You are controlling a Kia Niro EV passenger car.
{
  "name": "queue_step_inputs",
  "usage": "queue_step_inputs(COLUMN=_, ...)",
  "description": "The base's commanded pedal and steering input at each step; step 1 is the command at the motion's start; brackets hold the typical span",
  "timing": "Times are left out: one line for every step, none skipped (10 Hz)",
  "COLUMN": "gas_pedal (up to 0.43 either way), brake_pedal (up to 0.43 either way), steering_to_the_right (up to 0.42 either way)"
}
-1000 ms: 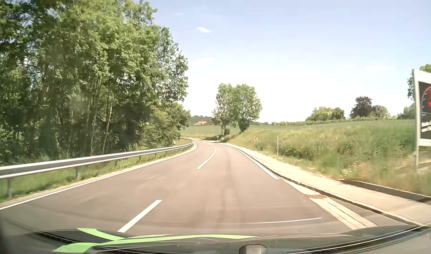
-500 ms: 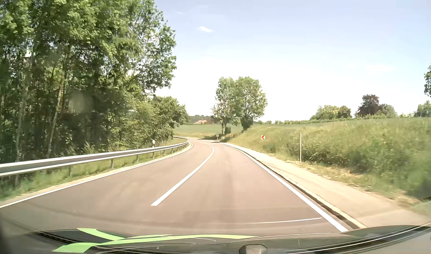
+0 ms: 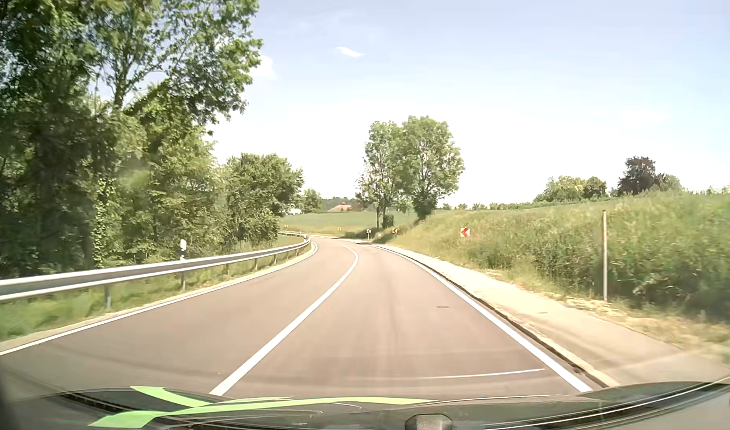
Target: Follow the waypoints while adhering to traffic rules and regulations
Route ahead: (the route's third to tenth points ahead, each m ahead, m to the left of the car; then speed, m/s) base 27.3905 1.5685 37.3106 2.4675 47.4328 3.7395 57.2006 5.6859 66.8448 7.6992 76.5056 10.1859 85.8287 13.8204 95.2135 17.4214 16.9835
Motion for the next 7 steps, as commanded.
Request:
queue_step_inputs(gas_pedal=0.039, brake_pedal=0.0, steering_to_the_right=-0.004)
queue_step_inputs(gas_pedal=0.039, brake_pedal=0.0, steering_to_the_right=-0.004)
queue_step_inputs(gas_pedal=0.047, brake_pedal=0.0, steering_to_the_right=-0.006)
queue_step_inputs(gas_pedal=0.059, brake_pedal=0.0, steering_to_the_right=-0.01)
queue_step_inputs(gas_pedal=0.059, brake_pedal=0.0, steering_to_the_right=-0.012)
queue_step_inputs(gas_pedal=0.059, brake_pedal=0.0, steering_to_the_right=-0.012)
queue_step_inputs(gas_pedal=0.067, brake_pedal=0.0, steering_to_the_right=-0.012)
